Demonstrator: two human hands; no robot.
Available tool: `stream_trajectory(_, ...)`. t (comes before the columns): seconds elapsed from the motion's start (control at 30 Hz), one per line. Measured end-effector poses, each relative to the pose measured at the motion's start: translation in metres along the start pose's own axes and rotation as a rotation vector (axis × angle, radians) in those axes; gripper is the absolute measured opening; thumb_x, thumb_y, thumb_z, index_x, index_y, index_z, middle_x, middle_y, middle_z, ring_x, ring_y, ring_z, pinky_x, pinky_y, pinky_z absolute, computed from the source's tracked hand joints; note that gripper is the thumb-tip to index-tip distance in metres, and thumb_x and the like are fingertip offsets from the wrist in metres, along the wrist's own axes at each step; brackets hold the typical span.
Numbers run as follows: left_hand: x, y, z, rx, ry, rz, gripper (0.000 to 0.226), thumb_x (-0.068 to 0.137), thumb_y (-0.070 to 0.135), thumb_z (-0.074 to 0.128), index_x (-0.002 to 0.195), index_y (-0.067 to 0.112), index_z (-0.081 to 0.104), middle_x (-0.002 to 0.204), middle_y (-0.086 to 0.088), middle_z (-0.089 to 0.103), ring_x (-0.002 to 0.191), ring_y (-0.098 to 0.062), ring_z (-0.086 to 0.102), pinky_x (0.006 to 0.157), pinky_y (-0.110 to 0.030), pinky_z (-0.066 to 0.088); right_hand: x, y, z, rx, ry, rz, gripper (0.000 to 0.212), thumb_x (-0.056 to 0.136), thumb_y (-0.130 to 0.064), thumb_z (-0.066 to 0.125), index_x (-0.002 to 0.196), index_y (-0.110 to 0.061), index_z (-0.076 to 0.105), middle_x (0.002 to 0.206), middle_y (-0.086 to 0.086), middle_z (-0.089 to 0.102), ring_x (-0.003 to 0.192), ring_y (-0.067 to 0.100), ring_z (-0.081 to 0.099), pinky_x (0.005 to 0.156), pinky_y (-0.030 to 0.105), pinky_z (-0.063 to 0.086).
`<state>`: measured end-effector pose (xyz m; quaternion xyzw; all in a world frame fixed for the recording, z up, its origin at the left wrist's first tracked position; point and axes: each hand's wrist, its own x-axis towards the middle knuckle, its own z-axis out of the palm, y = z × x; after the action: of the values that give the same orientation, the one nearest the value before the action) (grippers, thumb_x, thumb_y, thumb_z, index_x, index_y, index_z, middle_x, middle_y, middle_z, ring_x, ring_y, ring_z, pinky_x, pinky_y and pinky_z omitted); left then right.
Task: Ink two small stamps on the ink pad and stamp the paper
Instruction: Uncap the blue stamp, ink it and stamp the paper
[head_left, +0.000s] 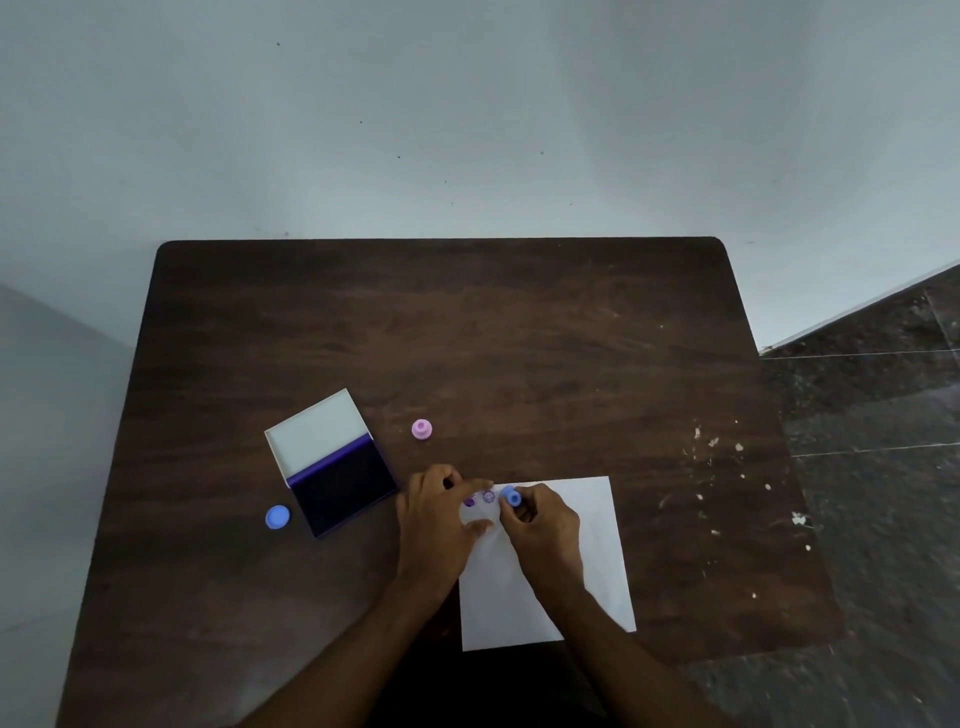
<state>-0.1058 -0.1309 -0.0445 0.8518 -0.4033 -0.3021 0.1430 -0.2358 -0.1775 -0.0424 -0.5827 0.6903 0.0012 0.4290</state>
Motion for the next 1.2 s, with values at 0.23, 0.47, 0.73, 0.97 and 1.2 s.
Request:
stream_trajectory(0.23,0.0,0.002,0.001,-0.033,0.027,-0.02,0.056,0.063,0.052,0.082,0.108,0.026,0.061,0.116,0.003,0.061,0.105,-0.014,0.051,0.088,-0.021,0.029,0.001,0.0,0.001,0.002,-0.025,0.004,0.035,0.087,-0.043,0.062,0.114,-0.021,0.06,0.119,0.002,0.065,0.085,0.008,0.049,0.085,0.019,0.037)
stream_trajectory(0.47,0.002,0.002,0.001,-0.047,0.011,-0.055,0.061,0.064,0.054,0.08,0.113,0.025,0.057,0.12,0.002,0.06,0.106,-0.015,0.051,0.088,-0.02,0.031,0.001,-0.001,0.001,0.011,-0.008,0.0,0.032,0.086,-0.042,0.064,0.109,-0.02,0.061,0.115,0.003,0.067,0.082,0.008,0.051,0.083,0.019,0.039)
stream_trajectory(0.73,0.002,0.002,0.0,-0.049,0.002,-0.05,0.061,0.064,0.055,0.08,0.112,0.026,0.056,0.12,0.002,0.059,0.106,-0.014,0.05,0.087,-0.02,0.029,0.002,0.0,0.002,-0.003,0.0,-0.017,0.033,0.087,-0.039,0.064,0.111,-0.017,0.062,0.114,0.005,0.067,0.083,0.008,0.049,0.082,0.017,0.038)
stream_trajectory(0.97,0.001,-0.001,0.002,-0.036,0.03,-0.014,0.059,0.063,0.053,0.082,0.109,0.024,0.06,0.117,0.001,0.062,0.106,-0.016,0.052,0.089,-0.025,0.035,0.009,-0.01,-0.001,-0.065,-0.045,-0.012,0.035,0.086,-0.042,0.065,0.11,-0.017,0.063,0.111,0.003,0.068,0.074,0.007,0.049,0.078,0.016,0.036)
stream_trajectory(1.2,0.002,-0.002,0.002,-0.026,0.002,-0.027,0.065,0.064,0.054,0.081,0.116,0.022,0.057,0.122,-0.001,0.06,0.11,-0.018,0.052,0.096,-0.03,0.04,0.013,-0.022,-0.005,-0.133,-0.026,0.001,0.022,0.082,-0.04,0.07,0.088,-0.023,0.058,0.085,-0.005,0.063,0.062,0.008,0.052,0.054,0.009,0.032)
